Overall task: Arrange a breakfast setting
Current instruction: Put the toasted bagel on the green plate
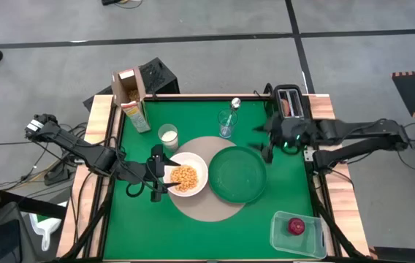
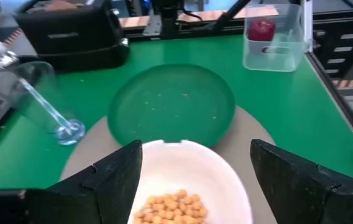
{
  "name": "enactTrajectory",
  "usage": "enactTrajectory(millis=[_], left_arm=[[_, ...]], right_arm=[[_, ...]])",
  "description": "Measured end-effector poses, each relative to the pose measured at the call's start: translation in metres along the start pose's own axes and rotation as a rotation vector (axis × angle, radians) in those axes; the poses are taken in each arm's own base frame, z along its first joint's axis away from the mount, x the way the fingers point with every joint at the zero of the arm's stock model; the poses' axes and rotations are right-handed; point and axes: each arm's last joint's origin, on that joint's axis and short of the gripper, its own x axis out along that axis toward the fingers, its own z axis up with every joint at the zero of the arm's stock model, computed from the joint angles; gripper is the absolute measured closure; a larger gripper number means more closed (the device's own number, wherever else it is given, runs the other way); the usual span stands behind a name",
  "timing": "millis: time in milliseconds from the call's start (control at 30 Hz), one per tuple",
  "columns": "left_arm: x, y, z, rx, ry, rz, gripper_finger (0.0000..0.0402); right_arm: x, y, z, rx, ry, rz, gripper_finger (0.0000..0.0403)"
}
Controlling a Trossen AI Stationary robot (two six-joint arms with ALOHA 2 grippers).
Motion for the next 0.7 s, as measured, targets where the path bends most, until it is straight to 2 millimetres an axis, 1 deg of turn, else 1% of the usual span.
enactTrajectory(millis=[167,333,400,500,600,700], left_arm=[[0.004,0.009,0.000,0.037,0.000,0.038,0.0116],[0.014,0.020,-0.006,0.054,-0.016,0.087,0.0116],[0.017,0.025,-0.008,0.062,-0.031,0.104,0.0116],[0.023,0.033,-0.015,0.064,-0.021,0.137,0.0116],[0.027,0.040,-0.022,0.040,-0.016,0.165,0.0116],[0.030,0.044,-0.027,0.009,-0.018,0.179,0.0116]], right_arm=[[-0.023,-0.036,0.004,0.121,0.033,-0.202,0.0066],[-0.035,-0.069,0.002,0.204,0.112,-0.395,0.0090],[-0.037,-0.080,0.005,0.239,0.126,-0.458,0.0105],[-0.038,-0.095,0.009,0.286,0.157,-0.548,0.0122],[-0.036,-0.111,0.011,0.319,0.226,-0.633,0.0128],[-0.029,-0.127,0.009,0.340,0.328,-0.701,0.0129]])
